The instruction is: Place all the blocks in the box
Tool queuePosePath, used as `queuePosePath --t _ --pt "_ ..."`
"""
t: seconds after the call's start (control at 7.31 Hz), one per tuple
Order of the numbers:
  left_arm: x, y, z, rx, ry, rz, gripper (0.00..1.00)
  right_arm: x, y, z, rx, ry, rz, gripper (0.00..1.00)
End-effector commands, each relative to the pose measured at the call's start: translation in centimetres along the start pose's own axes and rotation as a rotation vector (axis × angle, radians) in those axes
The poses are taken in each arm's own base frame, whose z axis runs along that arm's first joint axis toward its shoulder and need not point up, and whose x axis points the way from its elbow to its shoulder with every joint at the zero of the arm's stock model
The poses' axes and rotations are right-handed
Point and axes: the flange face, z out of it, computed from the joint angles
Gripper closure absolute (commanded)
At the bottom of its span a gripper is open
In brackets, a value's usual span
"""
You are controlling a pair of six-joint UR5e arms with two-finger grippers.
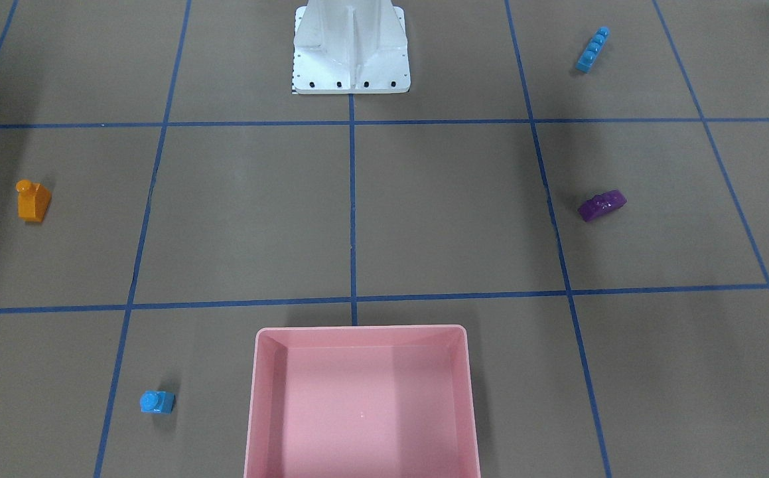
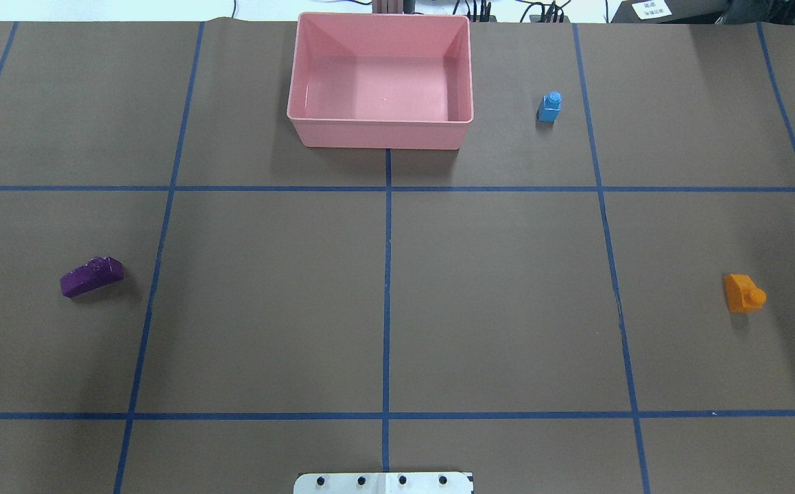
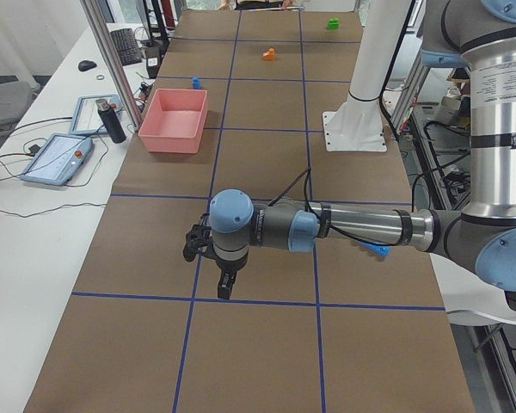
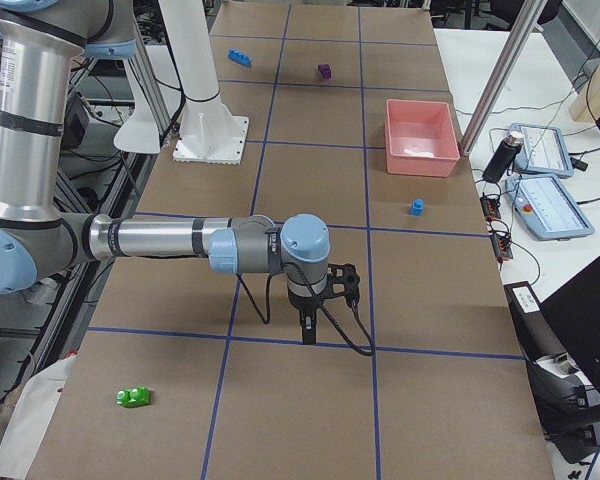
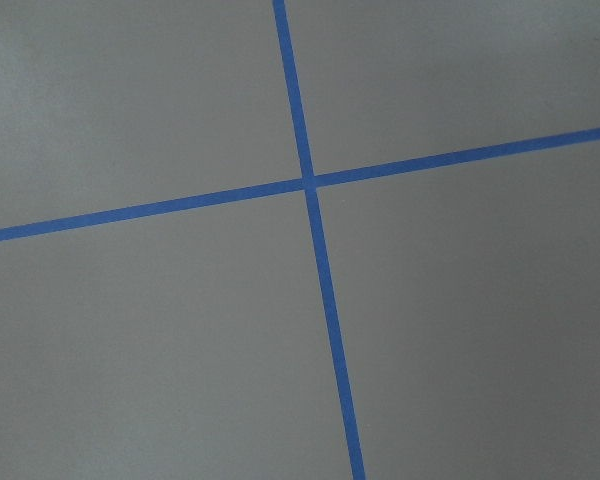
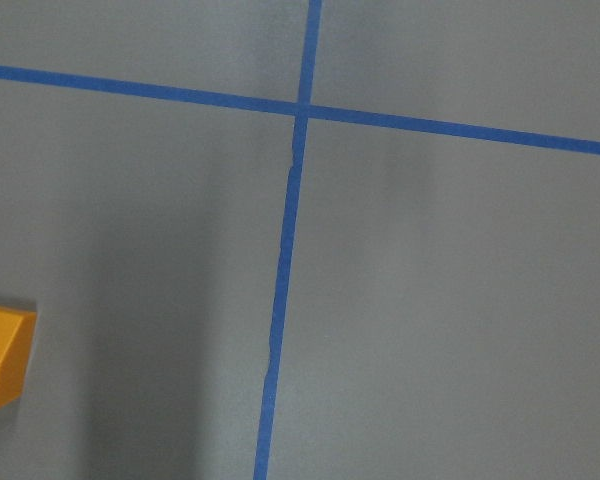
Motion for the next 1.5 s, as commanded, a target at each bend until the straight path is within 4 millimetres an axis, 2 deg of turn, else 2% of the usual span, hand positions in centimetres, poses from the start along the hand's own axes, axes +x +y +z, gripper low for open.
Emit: queuePosePath --t 0.0,0.41,0.55,0.82,0.96,1.09,1.23,1.37 --pt "0.3 -0.2 -0.4 0.015 -0.004 0.021 0.00 -0.9 -0.5 0.4 -0.009 -0.002 -0.024 0.00" --pt "0.8 -0.9 -0.7 0.035 -0.005 0.047 0.00 -4.1 -2.1 0.3 0.099 -0.049 -0.182 0.00" --pt "0.9 -0.9 -0.8 0.042 -0.006 0.054 0.00 -5.9 -2.1 1.1 0.078 -0.118 -0.204 0.00" --pt "0.7 -0.8 -0.6 0.041 -0.005 0.053 0.00 -14.6 -4.7 4.5 0.039 -0.135 -0.077 0.00" --pt "0.7 -0.8 -0.6 0.041 -0.005 0.053 0.00 -18.9 -4.6 7.2 0.093 -0.101 -0.024 0.00" --pt "0.7 -0.8 -0.6 0.041 -0.005 0.053 0.00 -22.4 -3.3 10.4 0.108 -0.081 0.034 0.00" --pt "0.7 -0.8 -0.5 0.040 -0.004 0.054 0.00 -24.1 -2.5 12.7 0.110 -0.064 0.042 0.00" --pt "0.7 -0.8 -0.5 0.040 -0.004 0.054 0.00 -23.3 -1.6 14.5 0.093 -0.057 0.034 0.00"
